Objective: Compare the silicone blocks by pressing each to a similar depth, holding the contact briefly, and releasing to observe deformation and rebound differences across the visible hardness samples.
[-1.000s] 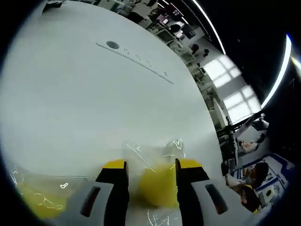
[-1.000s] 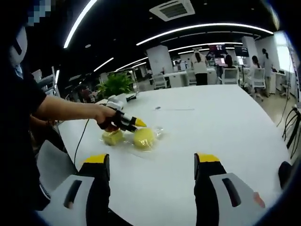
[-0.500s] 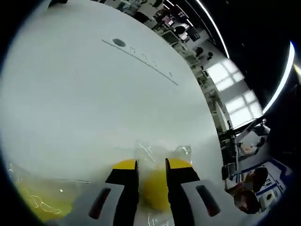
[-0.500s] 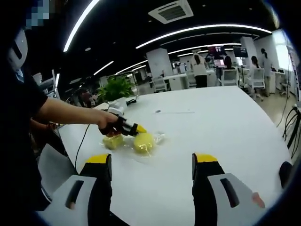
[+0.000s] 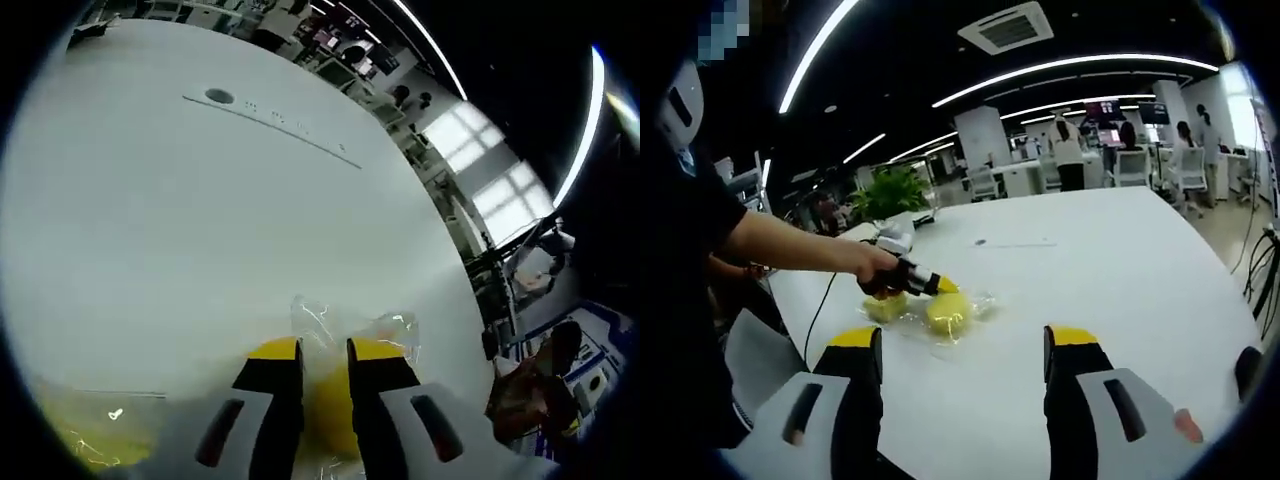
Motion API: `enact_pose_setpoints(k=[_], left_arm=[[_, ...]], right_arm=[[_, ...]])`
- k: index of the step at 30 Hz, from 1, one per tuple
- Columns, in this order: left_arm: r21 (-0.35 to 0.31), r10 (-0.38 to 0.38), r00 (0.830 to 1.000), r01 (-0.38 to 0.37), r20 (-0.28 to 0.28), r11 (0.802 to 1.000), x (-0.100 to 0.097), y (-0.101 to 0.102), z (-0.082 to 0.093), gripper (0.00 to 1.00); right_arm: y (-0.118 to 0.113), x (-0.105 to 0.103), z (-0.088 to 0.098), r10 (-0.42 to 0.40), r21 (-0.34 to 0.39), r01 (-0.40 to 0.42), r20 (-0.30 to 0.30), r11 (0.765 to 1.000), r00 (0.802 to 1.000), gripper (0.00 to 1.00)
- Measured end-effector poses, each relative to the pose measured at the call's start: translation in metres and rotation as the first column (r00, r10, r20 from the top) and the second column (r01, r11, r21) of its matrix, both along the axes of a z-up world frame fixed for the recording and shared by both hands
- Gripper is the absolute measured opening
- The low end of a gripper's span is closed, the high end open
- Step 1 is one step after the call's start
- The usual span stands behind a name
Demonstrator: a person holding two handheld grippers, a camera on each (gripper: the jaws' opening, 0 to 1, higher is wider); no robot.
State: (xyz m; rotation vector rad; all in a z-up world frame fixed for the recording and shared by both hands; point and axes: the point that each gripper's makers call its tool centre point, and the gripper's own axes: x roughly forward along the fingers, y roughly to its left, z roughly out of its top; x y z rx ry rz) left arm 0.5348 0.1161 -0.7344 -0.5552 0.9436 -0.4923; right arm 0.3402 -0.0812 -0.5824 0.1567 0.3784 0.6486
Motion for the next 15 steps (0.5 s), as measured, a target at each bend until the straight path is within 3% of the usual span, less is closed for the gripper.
enact_pose_setpoints(k=[6, 15], left_arm=[[-0.051, -0.031, 0.999, 0.032, 0.008, 0.998, -0.001, -0.005, 0.001, 0.07], [-0.077, -0.123, 0.989, 0.129, 0.086, 0.989, -0.007, -0.014, 0.011, 0.00]], right_arm=[[-0.001, 0.001, 0.002, 0.005, -0.008, -0.005, 0.008, 1.000, 1.000, 0.58], [-0.001, 0.001, 0.001, 0.009, -0.013, -0.009, 0.002, 1.000, 1.000, 0.55]])
